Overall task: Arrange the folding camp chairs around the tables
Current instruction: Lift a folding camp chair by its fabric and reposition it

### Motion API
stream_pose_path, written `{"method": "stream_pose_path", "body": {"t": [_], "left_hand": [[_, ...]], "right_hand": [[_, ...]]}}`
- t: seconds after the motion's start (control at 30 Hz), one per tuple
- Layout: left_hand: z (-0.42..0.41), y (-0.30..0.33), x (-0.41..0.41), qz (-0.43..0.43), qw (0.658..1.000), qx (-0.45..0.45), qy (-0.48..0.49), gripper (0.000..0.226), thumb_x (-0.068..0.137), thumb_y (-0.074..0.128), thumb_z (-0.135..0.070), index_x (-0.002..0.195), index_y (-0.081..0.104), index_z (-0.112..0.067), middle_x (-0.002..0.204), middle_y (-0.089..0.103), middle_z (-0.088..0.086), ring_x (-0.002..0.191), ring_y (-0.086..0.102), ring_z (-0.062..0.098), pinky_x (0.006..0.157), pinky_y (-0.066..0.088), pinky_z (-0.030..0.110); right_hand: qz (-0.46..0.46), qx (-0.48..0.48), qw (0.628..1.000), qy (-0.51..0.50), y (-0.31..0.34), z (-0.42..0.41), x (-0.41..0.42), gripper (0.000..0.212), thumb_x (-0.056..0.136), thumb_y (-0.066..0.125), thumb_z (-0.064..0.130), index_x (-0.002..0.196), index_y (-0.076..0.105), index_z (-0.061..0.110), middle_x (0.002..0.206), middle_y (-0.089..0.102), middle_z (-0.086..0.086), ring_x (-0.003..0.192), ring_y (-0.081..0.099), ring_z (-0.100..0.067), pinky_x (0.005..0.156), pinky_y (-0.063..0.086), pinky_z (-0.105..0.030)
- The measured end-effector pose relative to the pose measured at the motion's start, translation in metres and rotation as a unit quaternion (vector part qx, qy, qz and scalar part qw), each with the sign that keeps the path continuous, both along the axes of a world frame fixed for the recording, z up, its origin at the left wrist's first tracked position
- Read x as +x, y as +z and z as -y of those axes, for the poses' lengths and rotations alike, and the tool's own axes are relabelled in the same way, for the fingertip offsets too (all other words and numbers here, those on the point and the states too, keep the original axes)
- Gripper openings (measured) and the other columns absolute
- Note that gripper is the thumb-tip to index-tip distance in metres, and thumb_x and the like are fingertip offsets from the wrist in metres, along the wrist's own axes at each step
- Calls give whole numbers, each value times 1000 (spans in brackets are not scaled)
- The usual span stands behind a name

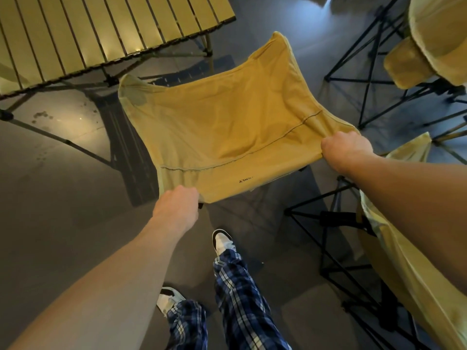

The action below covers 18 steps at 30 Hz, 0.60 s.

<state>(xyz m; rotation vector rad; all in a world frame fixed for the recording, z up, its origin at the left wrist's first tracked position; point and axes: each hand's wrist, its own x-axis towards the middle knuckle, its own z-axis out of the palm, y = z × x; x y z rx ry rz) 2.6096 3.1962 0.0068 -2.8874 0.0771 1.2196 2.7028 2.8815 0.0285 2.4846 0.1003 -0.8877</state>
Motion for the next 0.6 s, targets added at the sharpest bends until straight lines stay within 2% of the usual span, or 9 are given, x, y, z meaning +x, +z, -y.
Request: {"method": "stream_pose_path", "body": {"t": [0.13, 0.23, 0.3, 0.37, 0.43, 0.5, 0.6], "left_hand": [[-1, -2, 2, -18, 1000, -3, 19, 12, 94, 52, -14, 103, 58, -10, 88, 55, 8, 83, 59, 31, 71, 52, 39], [-5, -1, 5, -31, 999, -24, 34, 14, 93, 52, -18, 104, 59, -11, 89, 58, 8, 82, 60, 30, 71, 54, 39], [-6, 2, 5, -36, 997, -46, 47, 15, 94, 53, -24, 101, 60, -13, 89, 60, 8, 81, 61, 30, 73, 56, 40], [-7, 7, 2, -28, 994, -75, 69, 17, 95, 52, -31, 98, 60, -16, 88, 62, 6, 79, 61, 28, 73, 57, 40], [-11, 14, -6, -5, 987, -122, 102, 17, 95, 51, -35, 96, 60, -20, 88, 64, 4, 77, 60, 25, 70, 55, 39], [-16, 24, -16, 21, 978, -162, 131, 17, 96, 50, -33, 100, 62, -22, 91, 66, 3, 77, 60, 21, 71, 55, 39], [-39, 43, -35, 85, 965, -186, 166, 32, 97, 47, -30, 124, 62, -23, 108, 68, 4, 91, 63, 23, 80, 55, 41]], "right_hand": [[-13, -24, 1000, -15, 0, -4, 1, 22, 89, 53, 4, 107, 64, 10, 101, 59, -12, 102, 55, -36, 79, 46, -42], [-40, -48, 998, -32, 0, -11, -3, 21, 87, 57, 4, 105, 64, 10, 101, 57, -13, 103, 50, -38, 86, 45, -46], [-66, -74, 994, -41, 4, -20, -6, 24, 86, 59, 6, 109, 64, 11, 113, 57, -16, 108, 47, -41, 93, 42, -53], [-98, -89, 991, -34, 9, -37, -11, 32, 87, 60, 6, 119, 60, 10, 130, 52, -21, 122, 42, -47, 101, 35, -60], [-120, -61, 991, -15, 14, -65, -14, 36, 90, 55, 5, 125, 57, 10, 135, 51, -18, 124, 45, -43, 105, 33, -59], [-124, 5, 992, 12, 19, -102, -20, 36, 93, 48, 4, 127, 57, 11, 132, 54, -13, 119, 52, -36, 100, 40, -51], [-100, 97, 987, 79, 33, -177, -32, 35, 94, 46, 8, 125, 60, 18, 123, 60, -5, 111, 59, -29, 79, 43, -37]]}}
